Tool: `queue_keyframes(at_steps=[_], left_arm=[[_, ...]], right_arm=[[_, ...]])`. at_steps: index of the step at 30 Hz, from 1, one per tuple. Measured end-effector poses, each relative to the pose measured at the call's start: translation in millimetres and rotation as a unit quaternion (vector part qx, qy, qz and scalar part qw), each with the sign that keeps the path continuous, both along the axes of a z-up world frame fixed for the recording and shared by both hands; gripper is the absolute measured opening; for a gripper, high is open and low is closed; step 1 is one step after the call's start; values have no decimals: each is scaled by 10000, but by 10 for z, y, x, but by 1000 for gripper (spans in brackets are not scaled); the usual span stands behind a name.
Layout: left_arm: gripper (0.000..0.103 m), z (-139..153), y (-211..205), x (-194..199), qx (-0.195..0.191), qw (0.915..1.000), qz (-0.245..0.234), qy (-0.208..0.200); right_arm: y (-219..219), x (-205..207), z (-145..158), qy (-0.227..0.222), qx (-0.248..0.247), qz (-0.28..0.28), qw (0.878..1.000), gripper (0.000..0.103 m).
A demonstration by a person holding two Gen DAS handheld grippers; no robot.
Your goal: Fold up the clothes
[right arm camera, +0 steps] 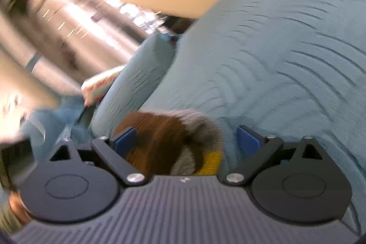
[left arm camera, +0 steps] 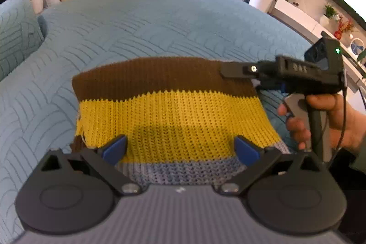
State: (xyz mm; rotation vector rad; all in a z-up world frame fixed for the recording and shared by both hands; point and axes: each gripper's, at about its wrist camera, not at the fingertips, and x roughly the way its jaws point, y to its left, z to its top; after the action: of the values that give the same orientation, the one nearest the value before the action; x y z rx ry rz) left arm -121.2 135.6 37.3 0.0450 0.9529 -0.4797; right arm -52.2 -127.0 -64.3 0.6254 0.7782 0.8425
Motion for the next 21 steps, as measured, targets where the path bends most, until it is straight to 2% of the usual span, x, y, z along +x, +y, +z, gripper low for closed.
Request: queue_keyframes(at_steps=[2, 4, 5, 6, 9, 12, 17, 19, 21], left_arm=[[103, -16, 7, 14, -34, 10000, 7, 34], [103, -45, 8, 43, -13, 9999, 72, 75], [103, -61, 2, 57, 7, 9999, 115, 89], [103, -58, -30, 52, 10, 9999, 131, 71], [103, -45, -128, 75, -5, 9998, 222, 12], [103, 4, -270, 168, -49, 9995, 297, -6], [103, 90, -840, 451, -71, 9998, 176, -60], [103, 90, -1010, 527, 96, 9999, 100, -19], [103, 69, -1098, 552, 323, 9995, 13, 9]], right_arm=[[159, 28, 21, 59, 12, 474, 9989, 99], [266, 16, 41, 78, -88, 646, 9978, 68], [277, 13, 31, 260, 20, 669, 9974, 50], [258, -11, 89, 193, -22, 609, 9980, 43], [198, -83, 262, -7, -150, 427, 9990, 33], [-8, -82, 464, -117, -195, 92, 9997, 25], [-498, -35, 680, -323, -549, -343, 9974, 22], [-548, 19, 676, -276, -666, -438, 9964, 22], [-575, 61, 509, 213, -571, -379, 9974, 33]])
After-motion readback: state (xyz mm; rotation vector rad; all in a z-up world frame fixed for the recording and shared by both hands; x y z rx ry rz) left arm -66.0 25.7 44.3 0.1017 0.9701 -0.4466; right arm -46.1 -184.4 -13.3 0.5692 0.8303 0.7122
